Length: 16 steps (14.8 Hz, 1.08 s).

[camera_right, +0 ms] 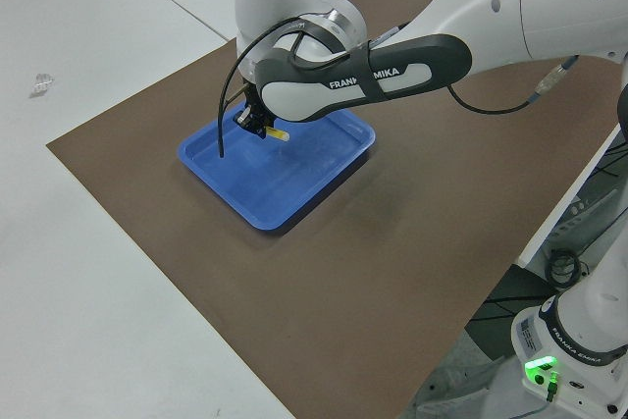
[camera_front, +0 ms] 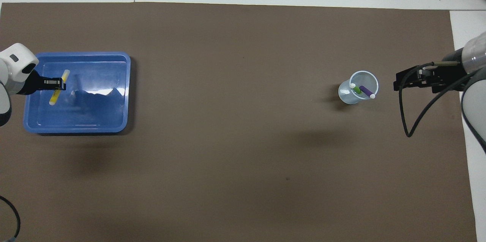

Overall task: Right arm passes pens to left for tray arrangement
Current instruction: 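Carry the yellow pen with the left gripper over the blue tray, then lower the yellow pen into the tray and open the left gripper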

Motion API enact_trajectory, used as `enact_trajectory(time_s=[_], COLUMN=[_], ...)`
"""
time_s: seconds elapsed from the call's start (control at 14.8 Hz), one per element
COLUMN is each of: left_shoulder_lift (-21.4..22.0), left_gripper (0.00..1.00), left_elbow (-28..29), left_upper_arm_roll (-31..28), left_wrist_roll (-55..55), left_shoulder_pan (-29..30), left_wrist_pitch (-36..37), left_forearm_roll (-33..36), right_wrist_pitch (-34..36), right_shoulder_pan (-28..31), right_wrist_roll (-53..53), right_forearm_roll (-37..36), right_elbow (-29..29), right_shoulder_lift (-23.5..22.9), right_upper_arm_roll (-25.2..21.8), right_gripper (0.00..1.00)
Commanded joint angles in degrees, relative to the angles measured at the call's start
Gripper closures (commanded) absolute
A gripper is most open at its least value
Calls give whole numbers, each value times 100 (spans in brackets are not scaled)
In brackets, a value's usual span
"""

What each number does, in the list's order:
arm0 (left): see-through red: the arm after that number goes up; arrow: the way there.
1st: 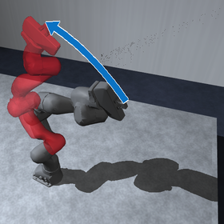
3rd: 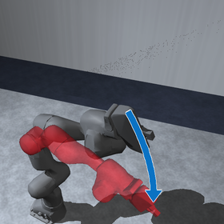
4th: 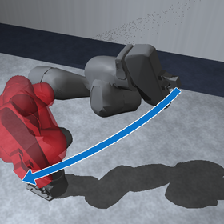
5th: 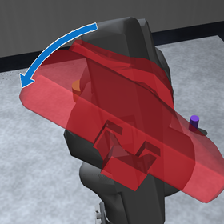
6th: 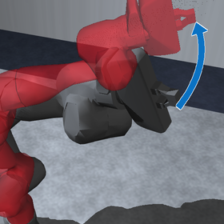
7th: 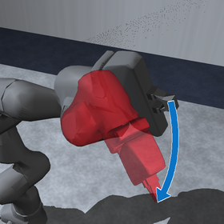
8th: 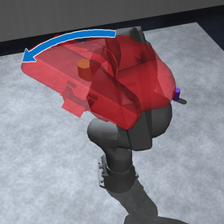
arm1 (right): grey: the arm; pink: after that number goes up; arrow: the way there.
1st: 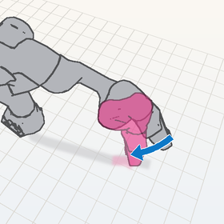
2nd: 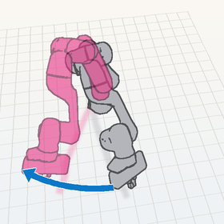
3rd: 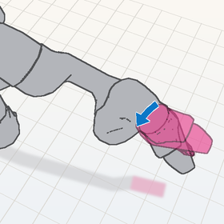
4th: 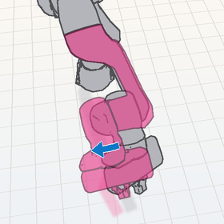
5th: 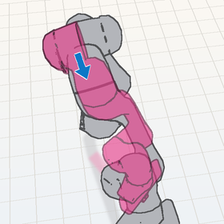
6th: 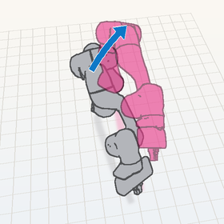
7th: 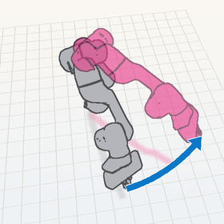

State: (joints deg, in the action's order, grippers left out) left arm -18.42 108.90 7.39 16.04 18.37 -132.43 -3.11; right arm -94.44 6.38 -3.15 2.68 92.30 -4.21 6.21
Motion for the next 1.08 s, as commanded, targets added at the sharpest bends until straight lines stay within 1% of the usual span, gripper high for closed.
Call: enact_trajectory(time_s=[0.0,0.27,0.41,0.61,0.68,0.74,0.81,0.95,1.01], left_shoulder_lift=[102,137,137,146,146,137,137,120,111], left_gripper=[100,100,100,100,96,87,82,60,52], left_elbow=[324,702,913,984,976,967,906,818,713], left_upper_arm_roll=[44,44,44,44,44,44,44,52,52], left_wrist_roll=[241,391,391,383,357,356,365,348,348], left_shoulder_pan=[175,219,219,211,193,184,184,202,202], left_wrist_pitch=[-361,-792,-1038,-1100,-1109,-1109,-1066,-1030,-917], left_forearm_roll=[170,171,171,171,171,171,171,171,171], right_wrist_pitch=[39,101,118,22,-13,-57,-144,-433,-748], right_shoulder_pan=[48,74,39,74,74,74,74,91,91], right_wrist_roll=[95,69,69,113,113,139,226,515,630], right_forearm_roll=[-110,66,32,-39,-83,-118,-153,-162,-162], right_elbow=[192,192,192,235,323,428,525,849,1138], right_shoulder_lift=[175,175,184,192,245,280,333,464,543], right_upper_arm_roll=[47,65,56,56,56,56,56,56,56], right_gripper=[0,0,0,0,0,0,0,0,0])
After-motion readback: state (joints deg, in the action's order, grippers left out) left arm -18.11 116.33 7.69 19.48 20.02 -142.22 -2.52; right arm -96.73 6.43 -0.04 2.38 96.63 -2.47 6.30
